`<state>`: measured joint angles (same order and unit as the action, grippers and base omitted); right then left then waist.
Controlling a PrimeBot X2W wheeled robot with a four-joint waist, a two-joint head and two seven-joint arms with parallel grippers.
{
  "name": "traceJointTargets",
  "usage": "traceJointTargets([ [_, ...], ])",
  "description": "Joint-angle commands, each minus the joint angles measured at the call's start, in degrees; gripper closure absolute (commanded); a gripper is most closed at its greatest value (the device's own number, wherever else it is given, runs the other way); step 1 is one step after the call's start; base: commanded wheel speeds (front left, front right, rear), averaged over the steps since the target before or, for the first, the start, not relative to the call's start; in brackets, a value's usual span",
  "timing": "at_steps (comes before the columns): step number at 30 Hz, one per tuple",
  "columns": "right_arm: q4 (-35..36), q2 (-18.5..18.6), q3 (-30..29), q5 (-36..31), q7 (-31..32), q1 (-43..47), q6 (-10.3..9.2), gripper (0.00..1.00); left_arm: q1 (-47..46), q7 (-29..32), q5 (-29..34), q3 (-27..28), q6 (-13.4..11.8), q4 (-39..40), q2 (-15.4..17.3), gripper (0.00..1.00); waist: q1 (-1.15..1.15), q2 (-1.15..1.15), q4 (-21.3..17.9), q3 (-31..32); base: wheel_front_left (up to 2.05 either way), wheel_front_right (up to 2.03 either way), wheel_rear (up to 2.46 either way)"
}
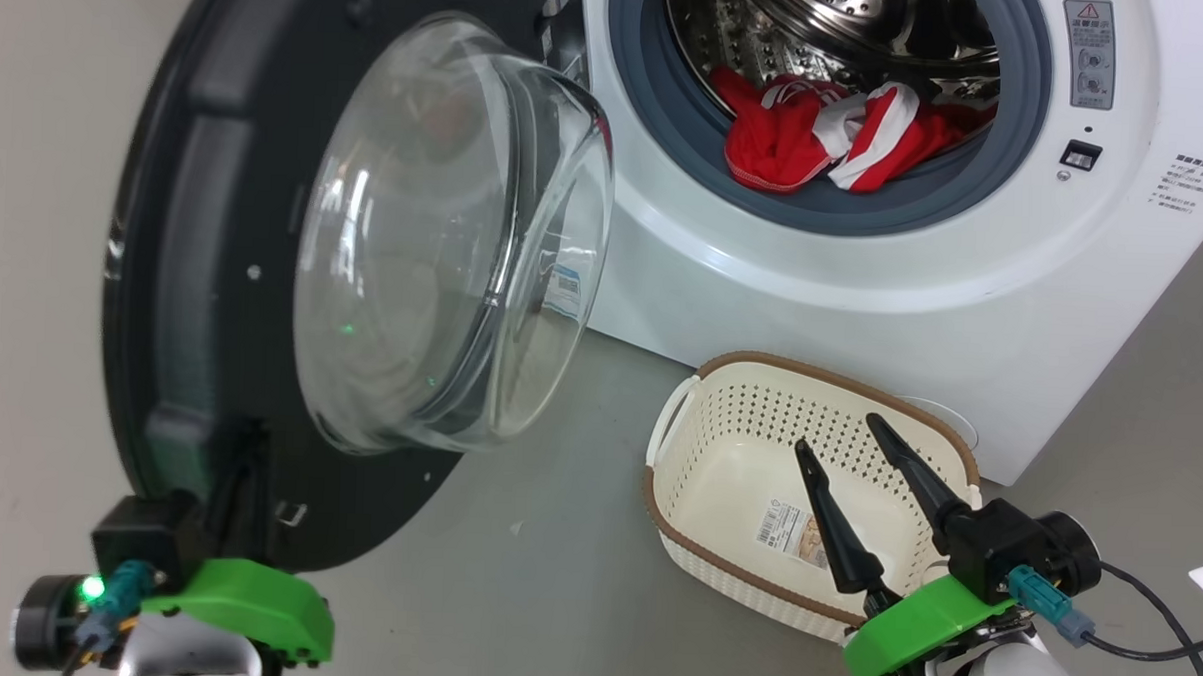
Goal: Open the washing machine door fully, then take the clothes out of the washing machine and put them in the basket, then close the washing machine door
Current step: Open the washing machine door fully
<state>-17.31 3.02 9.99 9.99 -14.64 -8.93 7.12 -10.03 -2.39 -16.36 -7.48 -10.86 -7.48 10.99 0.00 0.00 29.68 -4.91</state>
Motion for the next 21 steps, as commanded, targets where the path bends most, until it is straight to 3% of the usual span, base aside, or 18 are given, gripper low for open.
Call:
traceJointTargets([
  [1, 1.13, -0.14, 1.35, -0.66, -0.36, -2.44, 0.36, 0.0, -2.82, -0.79, -0.55, 3.77, -1.33, 0.46, 2.51, 1.0, 0.0, 0.0, 0.04, -0.21, 0.0, 0.0, 0.0],
  [12, 0.17, -0.14, 2.15, -2.8, -0.36, -4.62, 0.36, 0.0, -6.02, -6.01, -2.45, 7.9, -2.29, -5.18, 3.87, 1.0, 0.0, 0.0, 0.06, -2.62, 0.0, 0.0, 0.0],
  [21, -0.63, -0.14, 2.42, -4.46, -0.36, -6.11, 0.36, 0.0, -10.57, -9.45, -4.27, 10.24, -1.37, -11.89, 5.29, 1.0, 0.0, 0.0, -0.13, -4.13, 0.0, 0.0, 0.0],
])
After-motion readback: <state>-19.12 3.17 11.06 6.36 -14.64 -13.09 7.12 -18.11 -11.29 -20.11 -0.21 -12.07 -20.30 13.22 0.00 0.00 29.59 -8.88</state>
